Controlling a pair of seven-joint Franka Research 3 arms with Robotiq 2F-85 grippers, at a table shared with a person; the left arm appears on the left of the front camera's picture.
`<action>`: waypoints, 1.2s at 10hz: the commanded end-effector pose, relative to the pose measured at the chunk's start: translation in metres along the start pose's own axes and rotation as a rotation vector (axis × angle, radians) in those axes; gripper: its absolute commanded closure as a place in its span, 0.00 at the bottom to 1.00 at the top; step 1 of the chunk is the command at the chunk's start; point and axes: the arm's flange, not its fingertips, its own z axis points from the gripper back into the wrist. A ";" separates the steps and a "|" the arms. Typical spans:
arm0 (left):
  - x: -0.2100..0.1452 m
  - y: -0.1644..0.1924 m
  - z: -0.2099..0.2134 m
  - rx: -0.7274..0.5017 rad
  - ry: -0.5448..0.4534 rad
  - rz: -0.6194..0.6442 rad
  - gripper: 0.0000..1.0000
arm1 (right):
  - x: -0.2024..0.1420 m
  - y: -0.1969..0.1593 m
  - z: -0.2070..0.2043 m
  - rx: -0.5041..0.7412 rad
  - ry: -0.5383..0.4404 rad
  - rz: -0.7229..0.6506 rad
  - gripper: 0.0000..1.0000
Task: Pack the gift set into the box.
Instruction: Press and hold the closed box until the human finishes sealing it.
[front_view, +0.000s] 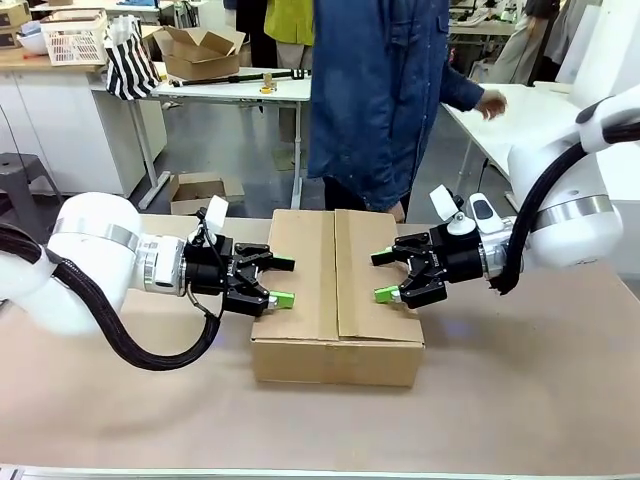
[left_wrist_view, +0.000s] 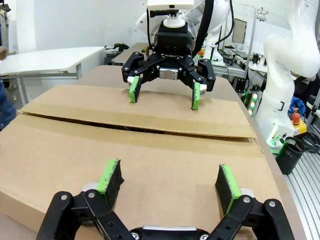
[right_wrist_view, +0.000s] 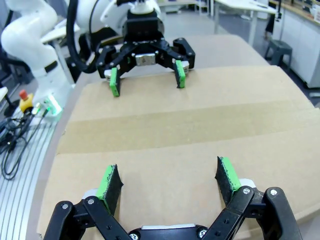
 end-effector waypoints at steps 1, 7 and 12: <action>0.000 -0.004 0.003 -0.001 -0.001 0.001 0.00 | 0.000 0.000 0.000 0.004 -0.006 0.000 0.00; 0.000 -0.004 0.003 -0.001 -0.001 0.001 0.00 | 0.000 0.000 0.000 0.004 -0.006 0.000 0.00; 0.000 -0.004 0.003 -0.001 -0.001 0.001 0.00 | 0.000 0.000 0.000 0.004 -0.006 0.000 0.00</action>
